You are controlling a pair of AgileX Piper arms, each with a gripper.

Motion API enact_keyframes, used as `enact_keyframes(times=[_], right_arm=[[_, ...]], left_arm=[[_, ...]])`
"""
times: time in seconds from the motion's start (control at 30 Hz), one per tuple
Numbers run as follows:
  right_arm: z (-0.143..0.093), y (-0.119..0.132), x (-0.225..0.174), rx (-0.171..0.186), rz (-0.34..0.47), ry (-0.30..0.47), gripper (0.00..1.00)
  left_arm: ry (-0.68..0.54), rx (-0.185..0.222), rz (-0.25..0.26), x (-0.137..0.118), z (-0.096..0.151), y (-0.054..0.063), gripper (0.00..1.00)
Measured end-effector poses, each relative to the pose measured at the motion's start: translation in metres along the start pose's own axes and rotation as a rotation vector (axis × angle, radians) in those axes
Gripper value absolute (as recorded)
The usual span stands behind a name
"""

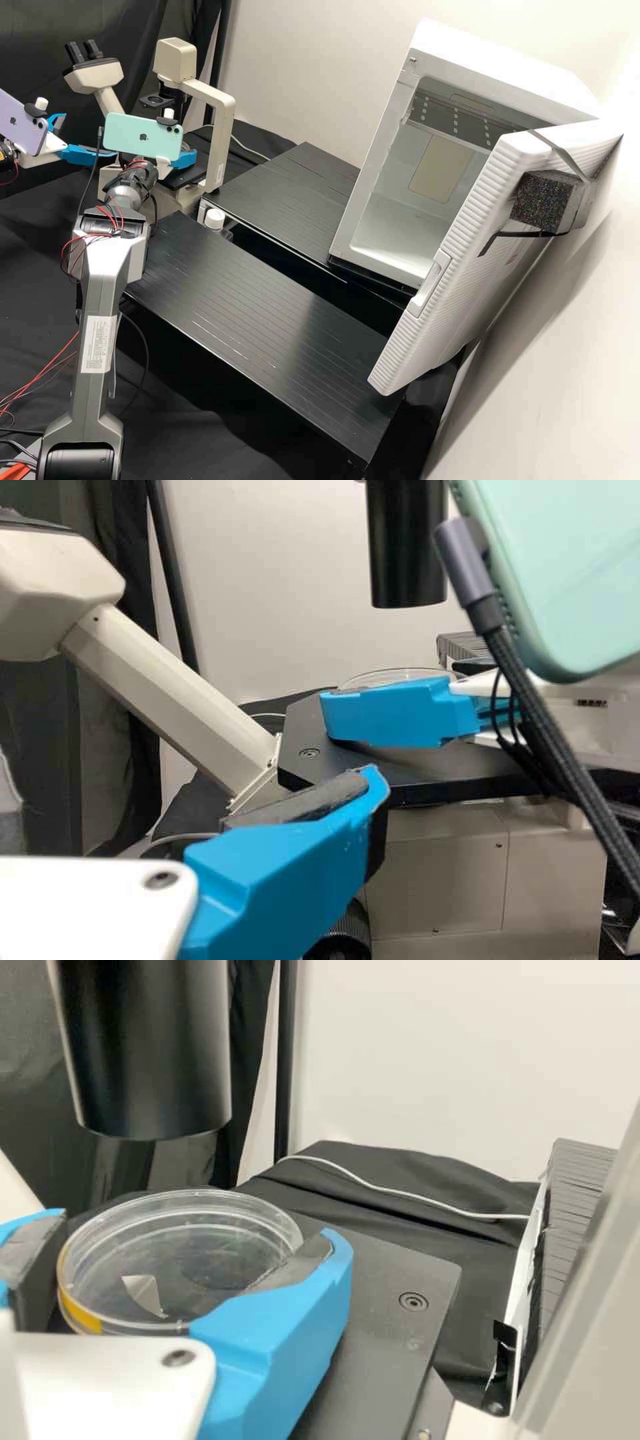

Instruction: Move the petri dish to the bench.

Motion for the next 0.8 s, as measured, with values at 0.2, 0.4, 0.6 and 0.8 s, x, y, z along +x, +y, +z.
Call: enact_keyframes(times=[0.2,0.4,0.6,0.8], right_arm=[[0.0,0.0,0.0,0.013,-0.001,0.001,0.0],[0.005,-0.004,-0.001,0.015,-0.016,0.005,0.0],[0.009,-0.005,-0.009,0.025,-0.032,0.029,0.0],[0.008,0.003,-0.024,0.029,-0.021,0.051,0.0]], left_arm=[[0.0,0.0,0.0,0.0,0.0,0.0,1.0],[0.0,0.0,0.0,0.0,0.0,0.0,1.0],[0.0,0.0,0.0,0.0,0.0,0.0,1.0],[0.0,0.0,0.0,0.0,0.0,0.0,1.0]])
